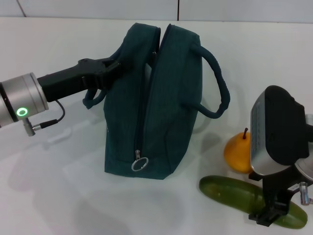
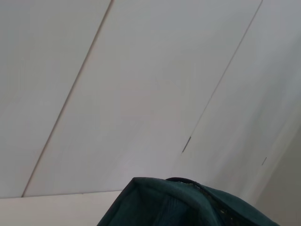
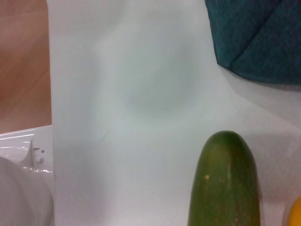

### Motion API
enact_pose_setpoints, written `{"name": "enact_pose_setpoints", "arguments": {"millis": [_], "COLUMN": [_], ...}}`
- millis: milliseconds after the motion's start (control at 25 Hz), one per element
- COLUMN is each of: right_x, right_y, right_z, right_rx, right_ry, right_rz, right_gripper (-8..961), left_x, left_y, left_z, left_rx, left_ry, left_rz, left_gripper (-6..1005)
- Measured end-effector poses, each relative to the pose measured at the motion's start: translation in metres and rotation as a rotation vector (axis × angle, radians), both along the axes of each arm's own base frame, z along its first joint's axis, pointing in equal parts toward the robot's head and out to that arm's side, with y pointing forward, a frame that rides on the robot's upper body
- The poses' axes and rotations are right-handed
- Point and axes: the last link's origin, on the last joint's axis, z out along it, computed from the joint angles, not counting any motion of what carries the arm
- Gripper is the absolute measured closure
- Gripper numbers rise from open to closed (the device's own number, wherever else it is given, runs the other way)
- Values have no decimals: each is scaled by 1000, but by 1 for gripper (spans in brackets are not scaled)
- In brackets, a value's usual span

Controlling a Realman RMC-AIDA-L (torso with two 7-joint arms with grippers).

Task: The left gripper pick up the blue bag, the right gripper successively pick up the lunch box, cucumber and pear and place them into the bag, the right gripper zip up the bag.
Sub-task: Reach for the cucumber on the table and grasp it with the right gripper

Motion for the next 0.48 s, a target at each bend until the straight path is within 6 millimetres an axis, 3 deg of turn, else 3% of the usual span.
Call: {"name": "enact_pose_setpoints", "arguments": {"millis": [480], "right_x": [-1], "right_y": [-1], "right_z": [-5], "right_rx": [-13], "right_ry": [3], "right_rz": [5], "right_gripper": [99], "left_x": [0], "left_y": [0], "left_z": [0], "left_rx": [0], "left_ry": [2], "left_rz": [0], "left_gripper": [957]}}
